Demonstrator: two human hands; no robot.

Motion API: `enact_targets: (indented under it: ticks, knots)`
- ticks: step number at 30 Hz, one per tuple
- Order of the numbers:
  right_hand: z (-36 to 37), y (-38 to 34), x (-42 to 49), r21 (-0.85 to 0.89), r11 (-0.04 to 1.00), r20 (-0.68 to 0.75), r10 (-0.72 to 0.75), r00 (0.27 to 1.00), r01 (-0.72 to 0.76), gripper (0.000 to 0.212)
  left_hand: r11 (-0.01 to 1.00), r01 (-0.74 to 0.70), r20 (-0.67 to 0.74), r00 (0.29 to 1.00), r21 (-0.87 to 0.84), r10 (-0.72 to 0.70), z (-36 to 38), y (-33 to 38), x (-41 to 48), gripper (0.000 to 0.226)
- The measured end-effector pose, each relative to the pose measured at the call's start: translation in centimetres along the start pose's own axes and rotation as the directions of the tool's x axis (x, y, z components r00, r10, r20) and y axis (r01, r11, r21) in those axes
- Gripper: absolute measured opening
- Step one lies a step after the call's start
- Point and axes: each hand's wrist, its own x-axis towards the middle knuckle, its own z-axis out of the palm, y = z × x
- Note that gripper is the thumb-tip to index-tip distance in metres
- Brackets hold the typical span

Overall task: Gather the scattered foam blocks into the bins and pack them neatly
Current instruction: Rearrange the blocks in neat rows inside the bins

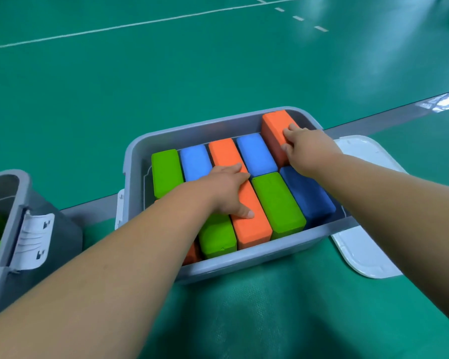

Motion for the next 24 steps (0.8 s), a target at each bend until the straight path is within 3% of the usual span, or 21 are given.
enact_targets:
  ticks: [8,18,24]
  knots:
    - [1.1,0.6,0.7,-0.185,0.981,0.164,0.095,0.982,-0.064,0.056,1.0,-0.011,-0.019,1.0,-0.007,0.011,0.4,-0.3,-0.4,0.111]
    - [2.4,-0.1,0.3,-0.136,0.99,0.171,0.061,0.983,-0.038,0.067,1.0,0.002,-0.05,0.999,-0.025,-0.003,0.7,-0.2,-1.1,0.112]
    - [2.2,-0.4,1.2,-0.226,0.974,0.195,0.029,0.98,0.016,0.059,0.999,0.0,-0.036,0.999,-0.041,-0.001,0.7,-0.1,-0.9,0.111]
